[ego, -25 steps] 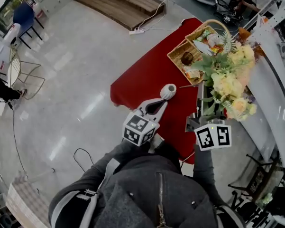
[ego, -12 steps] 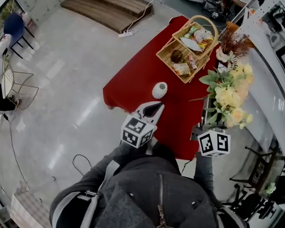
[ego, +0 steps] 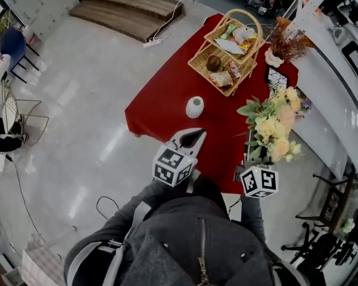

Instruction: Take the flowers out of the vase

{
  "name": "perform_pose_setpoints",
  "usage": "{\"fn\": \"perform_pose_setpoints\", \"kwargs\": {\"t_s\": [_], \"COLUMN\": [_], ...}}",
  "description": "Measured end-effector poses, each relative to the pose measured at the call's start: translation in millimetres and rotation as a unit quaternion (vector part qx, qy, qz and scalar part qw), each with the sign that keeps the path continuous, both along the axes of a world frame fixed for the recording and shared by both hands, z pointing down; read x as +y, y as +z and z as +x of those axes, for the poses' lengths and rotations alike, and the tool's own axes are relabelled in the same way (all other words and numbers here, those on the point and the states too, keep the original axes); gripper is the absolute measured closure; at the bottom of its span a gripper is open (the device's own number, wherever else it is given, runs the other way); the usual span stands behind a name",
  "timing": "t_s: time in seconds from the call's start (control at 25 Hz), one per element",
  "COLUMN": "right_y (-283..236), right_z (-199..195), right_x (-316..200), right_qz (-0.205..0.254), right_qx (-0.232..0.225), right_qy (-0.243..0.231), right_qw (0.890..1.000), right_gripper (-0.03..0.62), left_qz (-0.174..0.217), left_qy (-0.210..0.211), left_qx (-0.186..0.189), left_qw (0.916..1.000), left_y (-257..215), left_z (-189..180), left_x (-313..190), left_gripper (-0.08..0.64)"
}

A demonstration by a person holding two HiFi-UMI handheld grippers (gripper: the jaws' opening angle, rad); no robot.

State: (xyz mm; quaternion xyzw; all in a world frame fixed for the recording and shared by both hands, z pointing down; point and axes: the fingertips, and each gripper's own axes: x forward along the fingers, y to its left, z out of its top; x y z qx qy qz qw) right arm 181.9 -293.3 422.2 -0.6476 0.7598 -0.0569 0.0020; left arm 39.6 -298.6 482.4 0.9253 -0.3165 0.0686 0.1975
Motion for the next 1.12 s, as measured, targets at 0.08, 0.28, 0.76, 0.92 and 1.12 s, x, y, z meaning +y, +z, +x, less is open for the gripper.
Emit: {"fn": "perform_pose_setpoints", "kwargs": {"t_s": [0.08,0.28,0.76,0.92,1.12], "right_y": [3,2,0,0,0], "right_z": [1,8,8,7,7], "right_x": [2,7,9,8,8], "right_qz": [-0.003,-0.006,-0.012,-0.010,-0.010], "right_qx": [-0.004,-0.012,-0.020,-0.020,-0.024], "right_qy": [-0.001,0.000,0.004,0.002,-0.002], "right_qw": [1.000,1.000,1.000,1.000,1.000], "right_gripper": [0.565,0.565,0.565,0.565,0.565], "left_qz": [0.000,0.001,0.003,0.004,0.004], "left_qy": [0.003,0.012,0.032,0.027,0.025], "left_qx": [-0.002,-0.005,-0.003,-0.002,-0.003], "left_qw": [1.0000,0.9999,0.9995,0.9996,0.9997], "left_y": [1,-1,1,2,2], "left_z": [3,17,29,27,29], "left_x": [0,5,3,2,2], "left_gripper": [0.552,0.552,0.552,0.552,0.552]}}
